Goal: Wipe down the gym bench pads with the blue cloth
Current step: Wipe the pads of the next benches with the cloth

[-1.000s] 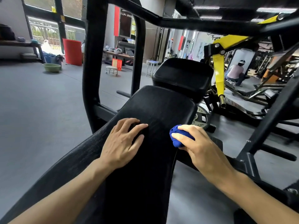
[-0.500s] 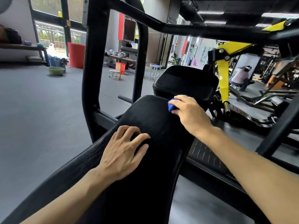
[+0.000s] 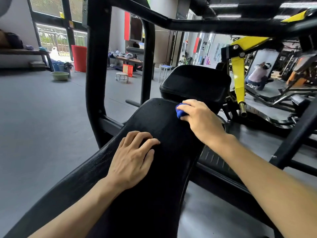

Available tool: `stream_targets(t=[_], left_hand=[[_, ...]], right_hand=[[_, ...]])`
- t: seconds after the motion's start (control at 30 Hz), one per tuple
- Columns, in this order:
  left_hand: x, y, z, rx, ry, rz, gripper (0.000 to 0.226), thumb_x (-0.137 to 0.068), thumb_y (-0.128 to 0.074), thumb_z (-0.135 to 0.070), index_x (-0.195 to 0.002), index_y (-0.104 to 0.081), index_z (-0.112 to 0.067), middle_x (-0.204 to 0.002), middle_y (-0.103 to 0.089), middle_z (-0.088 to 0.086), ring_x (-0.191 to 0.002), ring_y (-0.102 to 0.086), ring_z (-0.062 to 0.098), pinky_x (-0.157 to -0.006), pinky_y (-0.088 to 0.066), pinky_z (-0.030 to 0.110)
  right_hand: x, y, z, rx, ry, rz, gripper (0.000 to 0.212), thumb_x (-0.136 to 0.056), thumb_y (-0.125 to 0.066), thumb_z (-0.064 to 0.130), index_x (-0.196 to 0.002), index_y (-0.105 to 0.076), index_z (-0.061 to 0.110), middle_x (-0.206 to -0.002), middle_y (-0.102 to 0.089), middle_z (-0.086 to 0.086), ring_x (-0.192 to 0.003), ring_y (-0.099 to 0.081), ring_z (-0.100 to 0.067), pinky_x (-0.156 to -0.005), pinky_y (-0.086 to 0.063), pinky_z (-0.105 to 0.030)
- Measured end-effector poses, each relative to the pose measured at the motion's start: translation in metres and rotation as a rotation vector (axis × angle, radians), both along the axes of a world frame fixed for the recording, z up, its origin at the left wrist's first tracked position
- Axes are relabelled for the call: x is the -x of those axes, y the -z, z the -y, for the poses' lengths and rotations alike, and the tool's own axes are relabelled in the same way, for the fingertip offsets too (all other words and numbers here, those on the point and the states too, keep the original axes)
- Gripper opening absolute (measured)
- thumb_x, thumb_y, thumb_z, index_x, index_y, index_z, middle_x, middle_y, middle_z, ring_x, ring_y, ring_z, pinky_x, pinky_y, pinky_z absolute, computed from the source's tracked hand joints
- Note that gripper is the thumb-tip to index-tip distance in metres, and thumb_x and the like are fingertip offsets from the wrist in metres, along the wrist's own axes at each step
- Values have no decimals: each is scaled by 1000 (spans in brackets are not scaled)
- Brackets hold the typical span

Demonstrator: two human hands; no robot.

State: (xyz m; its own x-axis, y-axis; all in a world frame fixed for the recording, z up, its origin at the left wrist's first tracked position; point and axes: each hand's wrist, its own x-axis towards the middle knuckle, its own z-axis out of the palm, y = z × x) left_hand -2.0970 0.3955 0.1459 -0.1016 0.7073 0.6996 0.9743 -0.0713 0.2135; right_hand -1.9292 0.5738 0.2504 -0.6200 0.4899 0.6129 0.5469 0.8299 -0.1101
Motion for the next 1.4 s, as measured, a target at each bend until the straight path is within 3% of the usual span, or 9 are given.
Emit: stream_targets(t=[0.13, 0.27, 0.4, 0.63, 0.7, 0.87, 1.07, 1.27, 1.4], left_hand=[[-2, -1, 0, 10, -2, -37, 31, -101, -50, -31, -129, -60, -37, -131, -52, -17, -124, -44, 19, -102, -39, 35], [-2, 1, -1, -10, 17, -84, 32, -101, -48, -31, -130, -61, -35, -131, -55, -16, -122, -48, 22, -98, -42, 38], [-3, 0, -1, -13, 20, -76, 31, -101, -49, -30, -128, -62, -35, -130, -55, -16, -121, -48, 21, -99, -42, 37], [-5, -1, 1, 2, 19, -52, 32, -101, -45, -32, -128, -62, -36, -130, -54, -16, -122, -47, 20, -99, -42, 37], [-5, 0, 0, 1, 23, -52, 32, -101, -46, -32, -128, -62, -36, -130, -55, -16, -123, -47, 19, -98, -42, 37], [-6, -1, -1, -32, 23, -61, 32, -102, -45, -32, -126, -66, -33, -128, -59, -14, -121, -51, 20, -95, -45, 39], [0, 9, 9, -63, 107, 24, 32, -99, -50, -19, -126, -68, -19, -132, -62, -6, -126, -53, 18, -115, -36, 28], [-5, 8, 15, -98, 31, 138, 35, -93, -49, -19, -120, -66, -7, -124, -62, -1, -119, -53, 18, -103, -42, 20], [-4, 10, 15, -91, 25, 113, 34, -93, -52, -17, -122, -66, -8, -125, -59, -1, -119, -53, 21, -104, -40, 21]], right_hand=[[-17, 27, 38, -93, 48, -72, 30, -86, -74, 10, -114, -71, 20, -127, -62, 4, -121, -54, -20, -99, -51, -38], [-51, 70, 106, -186, -136, 62, 32, -95, -54, 24, -124, -67, 26, -137, -59, 6, -131, -52, -18, -105, -48, -31], [-51, 35, 46, -142, -68, 45, 33, -91, -63, 19, -123, -67, 23, -134, -59, 0, -130, -53, -25, -107, -46, -35], [-40, 10, 17, 130, 53, -308, 26, -89, -71, 4, -114, -72, 10, -122, -65, -2, -109, -56, -8, -93, -25, 3], [-46, 26, 37, 61, 62, -319, 28, -87, -71, 1, -115, -71, 8, -126, -63, -5, -115, -55, -11, -101, -26, 0], [-63, 84, 110, -21, 22, -168, 45, -83, -75, 1, -127, -67, 8, -137, -58, -8, -133, -51, -26, -112, -43, -41], [-62, 89, 135, -78, -108, 48, 43, -85, -75, 5, -126, -67, 17, -139, -59, 2, -138, -48, -21, -105, -50, -34], [27, 54, 97, 45, -110, 155, 27, -96, -61, 15, -122, -65, 22, -138, -52, 8, -140, -40, -17, -95, -54, -39], [-22, 54, 96, -9, -180, 155, 41, -89, -68, 7, -126, -65, 23, -140, -55, 7, -137, -46, -17, -103, -51, -38]])
